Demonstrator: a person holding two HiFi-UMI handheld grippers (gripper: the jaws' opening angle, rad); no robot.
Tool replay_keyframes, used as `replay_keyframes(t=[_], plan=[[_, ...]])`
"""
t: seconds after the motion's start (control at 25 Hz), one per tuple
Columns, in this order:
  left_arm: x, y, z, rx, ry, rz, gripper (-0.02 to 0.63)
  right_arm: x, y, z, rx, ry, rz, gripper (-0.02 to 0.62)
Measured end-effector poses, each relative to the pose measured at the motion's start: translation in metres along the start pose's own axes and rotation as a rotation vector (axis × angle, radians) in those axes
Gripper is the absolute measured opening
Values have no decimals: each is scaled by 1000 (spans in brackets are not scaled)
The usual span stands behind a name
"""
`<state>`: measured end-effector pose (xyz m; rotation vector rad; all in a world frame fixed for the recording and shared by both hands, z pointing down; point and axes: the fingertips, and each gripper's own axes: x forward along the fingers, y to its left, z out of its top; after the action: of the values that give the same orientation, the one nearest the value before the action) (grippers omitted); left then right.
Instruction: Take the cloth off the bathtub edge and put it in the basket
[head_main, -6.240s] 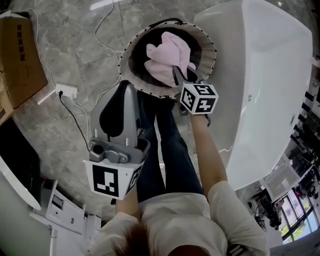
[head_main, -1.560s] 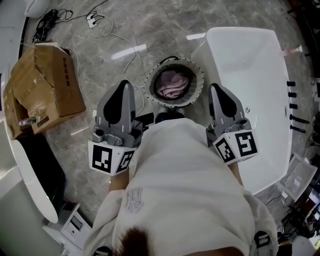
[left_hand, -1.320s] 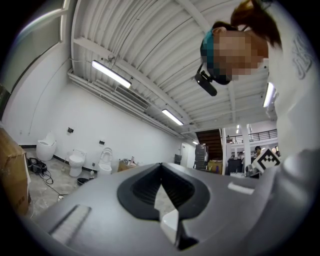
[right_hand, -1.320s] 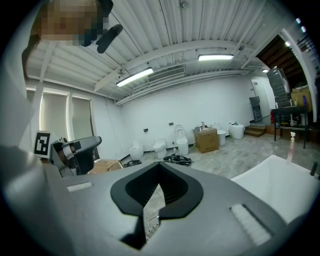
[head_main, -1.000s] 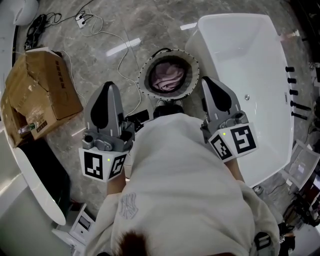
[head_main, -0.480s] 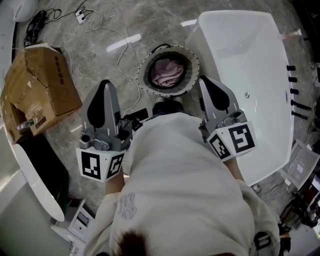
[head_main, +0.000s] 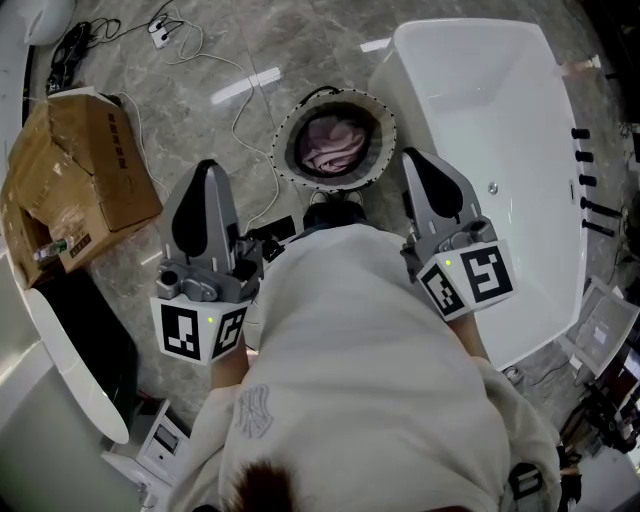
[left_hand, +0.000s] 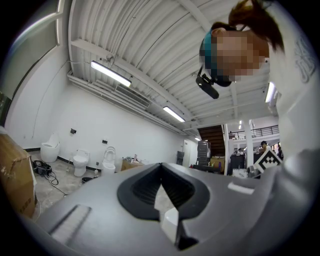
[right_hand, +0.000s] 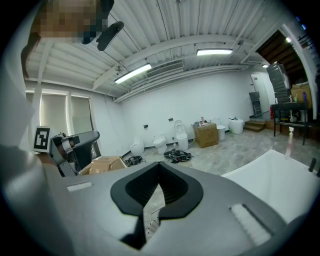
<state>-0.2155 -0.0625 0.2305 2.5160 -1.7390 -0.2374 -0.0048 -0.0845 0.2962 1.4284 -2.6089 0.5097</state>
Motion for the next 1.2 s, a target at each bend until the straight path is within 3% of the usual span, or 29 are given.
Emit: replay_keyframes(t=[1.2], plan=[[0, 0, 0, 1, 0, 4, 14, -3, -3, 1, 3, -4, -14, -3]])
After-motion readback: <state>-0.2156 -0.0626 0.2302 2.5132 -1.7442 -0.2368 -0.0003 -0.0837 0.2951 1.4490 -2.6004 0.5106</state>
